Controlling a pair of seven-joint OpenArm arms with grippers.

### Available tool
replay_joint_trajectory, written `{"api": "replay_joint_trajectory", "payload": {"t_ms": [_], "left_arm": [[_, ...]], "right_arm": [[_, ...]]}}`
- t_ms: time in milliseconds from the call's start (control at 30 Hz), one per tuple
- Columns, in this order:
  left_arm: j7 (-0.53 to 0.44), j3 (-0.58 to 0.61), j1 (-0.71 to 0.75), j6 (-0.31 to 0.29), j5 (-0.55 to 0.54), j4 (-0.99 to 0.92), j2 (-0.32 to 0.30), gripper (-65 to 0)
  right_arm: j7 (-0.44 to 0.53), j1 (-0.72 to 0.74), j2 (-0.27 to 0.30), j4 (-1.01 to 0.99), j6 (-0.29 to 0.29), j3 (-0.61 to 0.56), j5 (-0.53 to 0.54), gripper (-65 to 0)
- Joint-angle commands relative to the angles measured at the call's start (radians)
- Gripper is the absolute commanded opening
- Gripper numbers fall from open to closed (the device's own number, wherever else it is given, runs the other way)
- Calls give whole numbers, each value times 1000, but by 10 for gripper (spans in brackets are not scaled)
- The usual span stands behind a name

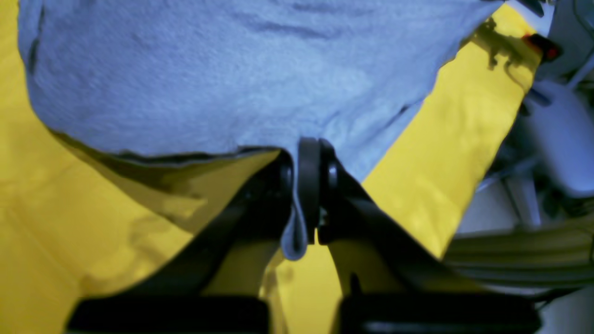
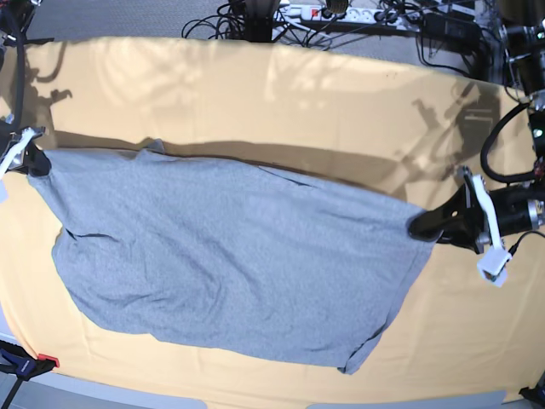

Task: Layout the t-shirt on the table in an organized manner, then fold the t-shirt properly
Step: 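Pull the grasped ends apart and drag the shirt toward the robot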

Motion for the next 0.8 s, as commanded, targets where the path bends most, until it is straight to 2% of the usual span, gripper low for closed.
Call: {"api": "replay_joint_trajectory", "payload": {"t_ms": [0,133,267,533,767], "left_arm": [[-17,-11,-1,-4,-25,39,-24,-650],[-17,-24,83,-7,-25,119,-29,-650],[-17,-24,174,-14,-25,164,-29,-650],[-17,-24,285,-23,-25,176,-66,-650],[-17,-28,298,-23,-25,176,-183,-650]], "right_arm": [[8,1,31,17,5,11,25,-650],[-72,-16,35,18,9,11,150,-650],[-75,-53,42,18,9,11,224,-650],[-75,-166,46,55,9,11,223,-650],[-75,-257,144,97,9,11,224,-650]]}}
